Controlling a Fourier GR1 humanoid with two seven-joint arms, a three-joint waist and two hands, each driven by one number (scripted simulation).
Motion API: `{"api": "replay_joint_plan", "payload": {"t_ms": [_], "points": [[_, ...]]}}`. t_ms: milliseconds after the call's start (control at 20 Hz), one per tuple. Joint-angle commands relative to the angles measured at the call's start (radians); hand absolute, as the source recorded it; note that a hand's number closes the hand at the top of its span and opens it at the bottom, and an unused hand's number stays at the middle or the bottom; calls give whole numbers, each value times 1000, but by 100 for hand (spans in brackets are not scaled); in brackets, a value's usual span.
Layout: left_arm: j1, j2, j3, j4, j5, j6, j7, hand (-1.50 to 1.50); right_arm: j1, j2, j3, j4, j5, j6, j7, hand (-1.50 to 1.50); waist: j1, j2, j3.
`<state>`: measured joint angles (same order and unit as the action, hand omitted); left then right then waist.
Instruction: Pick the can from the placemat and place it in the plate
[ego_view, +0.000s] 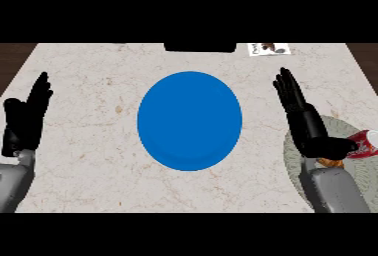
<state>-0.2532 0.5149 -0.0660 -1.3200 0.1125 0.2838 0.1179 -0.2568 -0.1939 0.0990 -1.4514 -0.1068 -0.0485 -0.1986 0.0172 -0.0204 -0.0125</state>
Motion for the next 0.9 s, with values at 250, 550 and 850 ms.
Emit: {"api": "replay_joint_plan", "payload": {"t_ms": [250, 550, 850], "points": [[-34, -75, -77, -76, -1, -53, -51, 0, -211, -80, -393, 104, -104, -324, 284, -150, -31, 23, 10], [16, -138, -130, -81, 18, -94, -81, 0, -82, -164, -237, 285, 247, -430, 360, -150, -5, 27, 12], [-34, -163, -125, -127, -32, -59, 29, 0, -7, -215, -142, 226, 432, -464, 375, -150, -21, 19, 12]]}}
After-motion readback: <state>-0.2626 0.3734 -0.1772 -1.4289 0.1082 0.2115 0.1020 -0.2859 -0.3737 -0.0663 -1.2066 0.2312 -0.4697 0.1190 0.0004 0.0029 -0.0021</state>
